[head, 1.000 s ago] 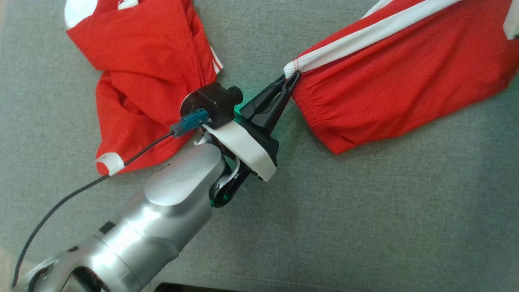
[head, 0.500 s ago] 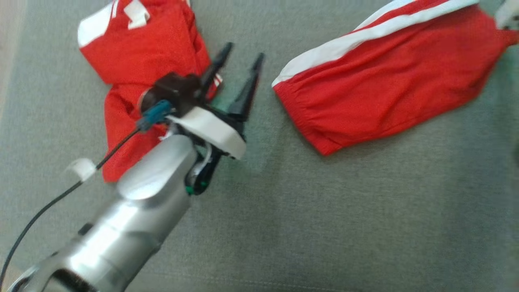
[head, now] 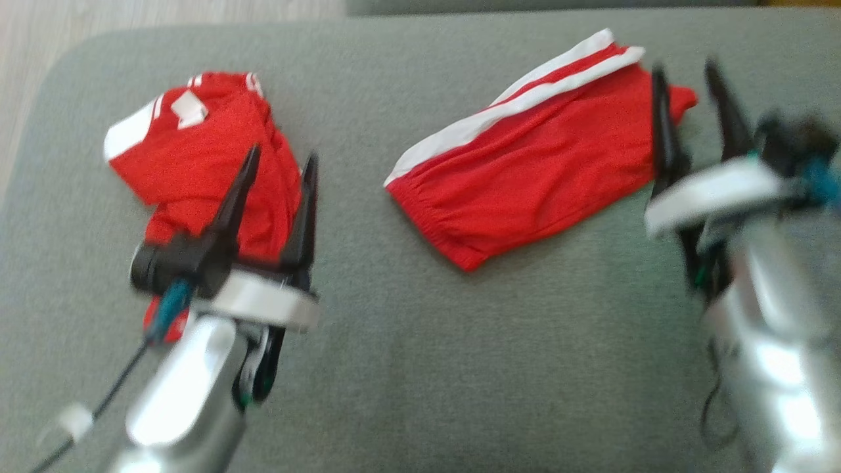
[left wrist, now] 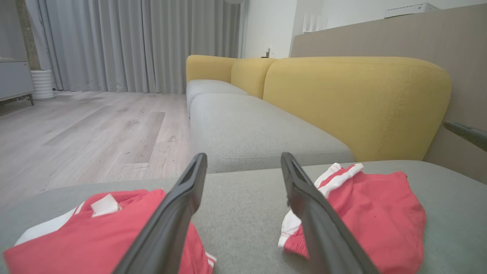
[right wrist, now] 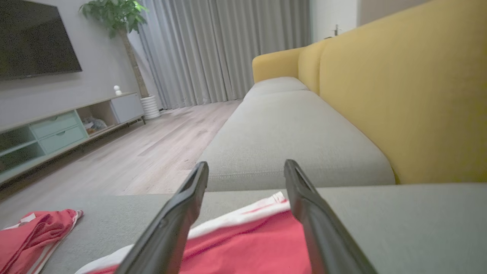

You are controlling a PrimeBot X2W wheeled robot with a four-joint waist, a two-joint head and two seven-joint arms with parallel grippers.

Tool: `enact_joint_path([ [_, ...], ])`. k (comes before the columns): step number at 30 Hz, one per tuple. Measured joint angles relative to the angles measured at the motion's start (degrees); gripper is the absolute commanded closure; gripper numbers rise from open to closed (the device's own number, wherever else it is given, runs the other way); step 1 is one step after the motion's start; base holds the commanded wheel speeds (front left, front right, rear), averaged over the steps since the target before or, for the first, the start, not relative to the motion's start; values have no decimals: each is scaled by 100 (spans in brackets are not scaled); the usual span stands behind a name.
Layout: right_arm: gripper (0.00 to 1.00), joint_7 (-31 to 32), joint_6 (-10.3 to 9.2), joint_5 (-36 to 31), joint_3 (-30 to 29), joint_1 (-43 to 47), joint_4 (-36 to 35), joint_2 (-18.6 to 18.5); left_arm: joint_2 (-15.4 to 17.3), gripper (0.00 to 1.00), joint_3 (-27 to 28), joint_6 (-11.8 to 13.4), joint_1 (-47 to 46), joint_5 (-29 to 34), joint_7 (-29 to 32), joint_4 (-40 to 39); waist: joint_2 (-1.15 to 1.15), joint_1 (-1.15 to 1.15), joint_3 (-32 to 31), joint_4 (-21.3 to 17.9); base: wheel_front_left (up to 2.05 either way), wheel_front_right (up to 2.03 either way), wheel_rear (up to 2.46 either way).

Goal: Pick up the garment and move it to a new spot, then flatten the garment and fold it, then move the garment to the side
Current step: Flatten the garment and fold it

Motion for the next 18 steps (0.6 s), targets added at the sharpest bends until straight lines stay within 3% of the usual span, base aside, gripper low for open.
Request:
enact_joint_path([
  [5,0,0,0,-51,-428,1464,-903,408,-75,0,483,-12,949,236,0,-177,0,1,-278,-191,0,0,0],
  [9,0,0,0,-188,-547,2258,-1368,532,-224,0,853,-140,1551,410,1,-292,0,0,-400,-281,0,0,0],
  [18,0,309,0,-578,-664,2392,-1702,615,-563,0,1278,-616,1742,939,1,-335,0,2,-176,-209,0,0,0],
])
